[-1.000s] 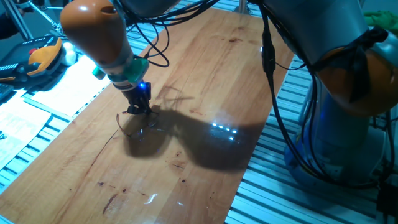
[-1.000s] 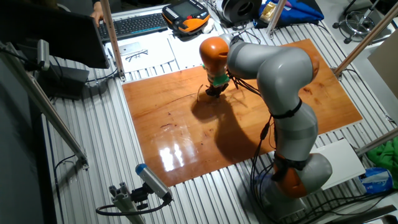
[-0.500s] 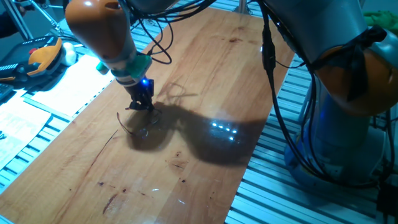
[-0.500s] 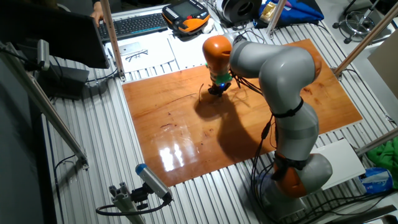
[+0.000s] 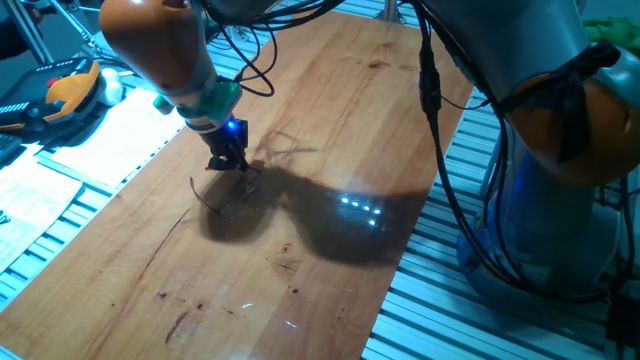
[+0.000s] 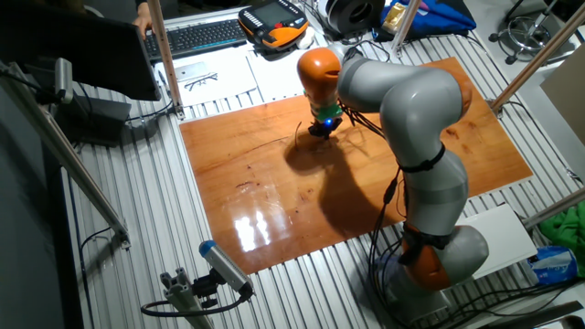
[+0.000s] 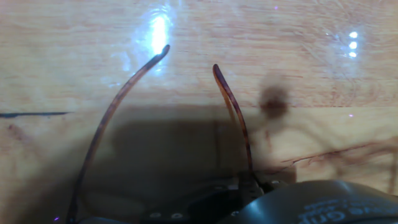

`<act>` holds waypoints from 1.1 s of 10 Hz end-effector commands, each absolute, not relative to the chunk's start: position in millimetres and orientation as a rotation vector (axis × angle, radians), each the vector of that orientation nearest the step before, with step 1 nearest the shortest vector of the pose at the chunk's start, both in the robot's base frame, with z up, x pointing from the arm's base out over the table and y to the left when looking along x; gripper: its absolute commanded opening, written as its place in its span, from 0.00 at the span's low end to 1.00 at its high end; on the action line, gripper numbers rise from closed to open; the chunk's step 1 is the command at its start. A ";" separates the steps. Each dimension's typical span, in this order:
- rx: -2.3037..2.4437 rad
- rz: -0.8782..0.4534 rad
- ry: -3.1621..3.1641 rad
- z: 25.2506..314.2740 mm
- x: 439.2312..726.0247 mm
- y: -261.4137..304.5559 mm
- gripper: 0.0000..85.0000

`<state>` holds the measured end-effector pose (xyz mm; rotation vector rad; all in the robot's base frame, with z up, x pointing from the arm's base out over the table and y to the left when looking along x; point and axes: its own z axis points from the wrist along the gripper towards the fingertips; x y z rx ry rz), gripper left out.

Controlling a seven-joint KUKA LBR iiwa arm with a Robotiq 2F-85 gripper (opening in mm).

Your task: Unfold the leg of the glasses (with one hand)

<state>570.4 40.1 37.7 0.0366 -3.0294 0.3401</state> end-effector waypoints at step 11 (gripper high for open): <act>-0.216 0.316 -3.053 39.4 567.8 28.6 0.40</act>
